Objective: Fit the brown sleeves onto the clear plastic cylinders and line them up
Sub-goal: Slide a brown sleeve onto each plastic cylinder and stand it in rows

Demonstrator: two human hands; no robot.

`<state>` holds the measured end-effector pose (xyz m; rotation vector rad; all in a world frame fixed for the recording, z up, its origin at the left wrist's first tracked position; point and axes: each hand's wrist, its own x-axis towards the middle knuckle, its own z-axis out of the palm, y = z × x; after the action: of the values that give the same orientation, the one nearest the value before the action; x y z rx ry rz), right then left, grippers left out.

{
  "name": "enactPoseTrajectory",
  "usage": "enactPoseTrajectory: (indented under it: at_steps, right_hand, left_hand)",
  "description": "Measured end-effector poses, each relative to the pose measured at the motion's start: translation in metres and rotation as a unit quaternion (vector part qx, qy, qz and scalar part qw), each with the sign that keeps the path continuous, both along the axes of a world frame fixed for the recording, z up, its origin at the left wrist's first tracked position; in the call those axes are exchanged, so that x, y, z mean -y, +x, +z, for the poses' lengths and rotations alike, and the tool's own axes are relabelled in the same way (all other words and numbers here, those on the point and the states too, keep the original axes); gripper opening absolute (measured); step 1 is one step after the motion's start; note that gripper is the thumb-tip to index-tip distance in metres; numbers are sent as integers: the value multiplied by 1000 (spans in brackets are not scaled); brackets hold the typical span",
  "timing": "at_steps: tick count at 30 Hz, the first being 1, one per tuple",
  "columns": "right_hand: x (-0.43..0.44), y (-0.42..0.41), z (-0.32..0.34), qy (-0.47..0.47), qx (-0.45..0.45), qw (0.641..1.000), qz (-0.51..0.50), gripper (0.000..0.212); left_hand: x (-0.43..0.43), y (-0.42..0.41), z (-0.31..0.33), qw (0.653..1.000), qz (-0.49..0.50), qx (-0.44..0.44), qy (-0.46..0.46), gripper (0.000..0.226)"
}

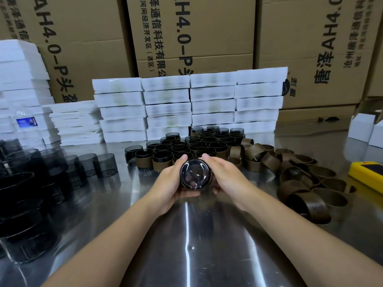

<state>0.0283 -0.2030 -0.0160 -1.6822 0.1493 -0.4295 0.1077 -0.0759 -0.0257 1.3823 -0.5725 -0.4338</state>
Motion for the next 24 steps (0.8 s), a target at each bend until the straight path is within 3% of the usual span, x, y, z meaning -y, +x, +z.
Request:
enactPoseTrajectory:
  at_steps: [5, 9, 11, 14, 17, 24]
  right_hand:
    - [2, 3, -2, 11, -13, 999, -43, 17]
    - [11, 5, -3, -7, 8, 994, -105, 13]
    - [17, 9, -6, -89, 1, 983, -160, 16]
    - [21, 10, -12, -232, -51, 952, -194, 32]
    - [20, 10, -17, -299, -116, 932, -169, 47]
    - [20, 10, -17, -312, -105, 928, -177, 24]
  left_hand:
    - [3, 13, -1, 982, 176, 42, -47, 20]
    - [-11, 36, -3, 935, 323, 145, 20, 52]
    - [-18, 42, -3, 913, 354, 194, 66, 51]
    - [-23, 46, -5, 883, 374, 250, 137, 49]
    - [-24, 42, -6, 865, 361, 286, 197, 46]
    - [-20, 31, -8, 867, 249, 368, 227, 30]
